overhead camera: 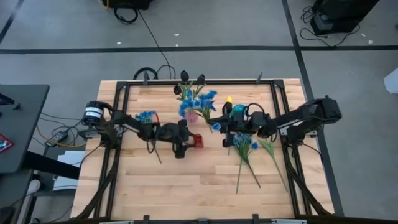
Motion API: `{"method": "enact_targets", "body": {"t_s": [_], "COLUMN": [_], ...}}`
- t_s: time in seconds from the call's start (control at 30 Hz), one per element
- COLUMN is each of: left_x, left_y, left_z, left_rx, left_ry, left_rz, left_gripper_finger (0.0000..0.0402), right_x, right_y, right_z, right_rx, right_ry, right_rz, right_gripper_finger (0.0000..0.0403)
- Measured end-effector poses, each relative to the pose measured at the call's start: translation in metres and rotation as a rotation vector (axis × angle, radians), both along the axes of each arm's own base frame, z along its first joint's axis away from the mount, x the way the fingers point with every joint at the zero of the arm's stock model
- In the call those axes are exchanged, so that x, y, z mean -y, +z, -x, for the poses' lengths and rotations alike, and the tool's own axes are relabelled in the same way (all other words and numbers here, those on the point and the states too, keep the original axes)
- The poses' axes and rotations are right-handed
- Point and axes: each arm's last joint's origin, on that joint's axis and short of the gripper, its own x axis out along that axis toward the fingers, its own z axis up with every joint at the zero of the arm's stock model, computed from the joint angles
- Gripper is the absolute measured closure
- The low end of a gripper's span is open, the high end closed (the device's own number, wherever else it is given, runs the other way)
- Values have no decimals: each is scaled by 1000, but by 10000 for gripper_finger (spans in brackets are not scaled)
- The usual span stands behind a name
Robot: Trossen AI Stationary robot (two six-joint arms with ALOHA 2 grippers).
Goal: Sort flowers into vase by color
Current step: Put the blue flowers into the red vase
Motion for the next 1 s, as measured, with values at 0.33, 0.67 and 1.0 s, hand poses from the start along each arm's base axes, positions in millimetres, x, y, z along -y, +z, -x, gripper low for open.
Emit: {"method": "enact_targets", "body": {"t_s": [0.33,0.67,1.0], "left_x": [-5,-5,-5], "left_y": [4,3,0], "left_z": [-2,-1,-1], "left_rx": [43,26,8], "left_ry": [32,47,49], "left_rz": [42,69,70], "left_gripper_finger": [160,160,160], "right_x": [-3,-4,-4], "right_y": [-28,-55,-59], "right_z": [-28,-55,-56], "right_rx": [103,56,43], "right_ry": [26,39,32], "right_rz": [14,0,10], "right_gripper_finger": [370,369,369]}}
